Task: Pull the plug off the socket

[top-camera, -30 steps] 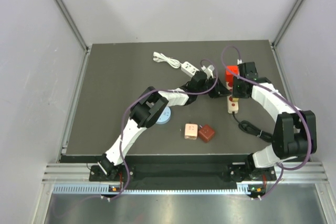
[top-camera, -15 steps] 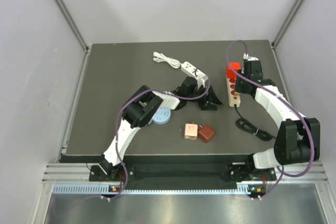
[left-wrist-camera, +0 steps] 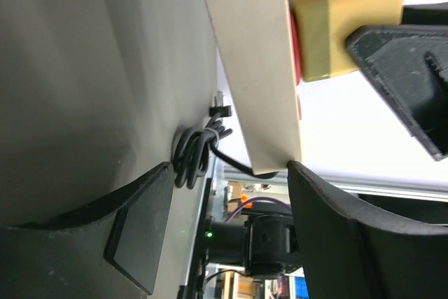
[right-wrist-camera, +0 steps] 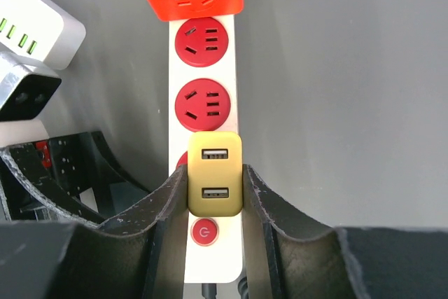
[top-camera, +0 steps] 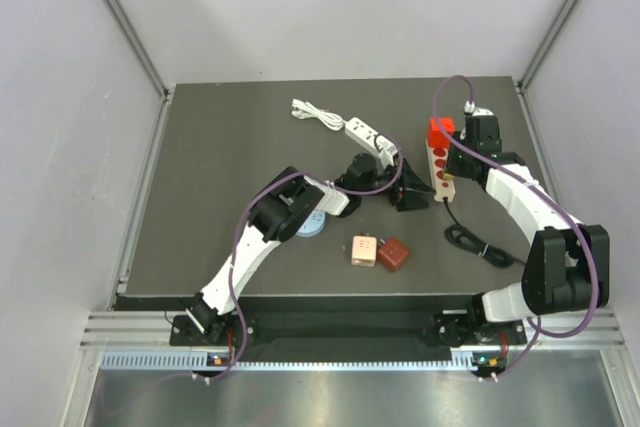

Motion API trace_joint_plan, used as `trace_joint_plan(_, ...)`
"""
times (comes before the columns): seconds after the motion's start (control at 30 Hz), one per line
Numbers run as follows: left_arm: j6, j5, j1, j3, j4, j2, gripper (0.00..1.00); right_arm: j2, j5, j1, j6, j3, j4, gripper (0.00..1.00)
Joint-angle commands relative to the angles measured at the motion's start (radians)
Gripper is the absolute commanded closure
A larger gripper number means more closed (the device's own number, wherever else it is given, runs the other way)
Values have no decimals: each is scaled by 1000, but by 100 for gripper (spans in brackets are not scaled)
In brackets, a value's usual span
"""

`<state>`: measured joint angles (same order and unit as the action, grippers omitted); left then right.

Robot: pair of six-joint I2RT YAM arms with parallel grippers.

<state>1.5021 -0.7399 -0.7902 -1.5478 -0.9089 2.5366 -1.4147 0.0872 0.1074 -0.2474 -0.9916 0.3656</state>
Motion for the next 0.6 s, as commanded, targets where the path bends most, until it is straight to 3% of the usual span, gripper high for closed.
trace_joint_plan(0.0, 89, 39, -11, -41, -134, 13, 30, 34, -18, 0, -21, -5, -117, 100)
trace_joint_plan(0.37, 101, 82, -17, -54, -151, 1, 27, 63, 23, 12, -7, 36, -126, 100)
trace_joint_plan(0.47, 64, 67, -26, -81, -33, 1, 28, 72, 29, 12, -23, 42, -134, 100)
trace_joint_plan(0.57, 37, 76, -33, -75, 1, -6, 36, 74, 29, 21, -32, 33, -134, 100)
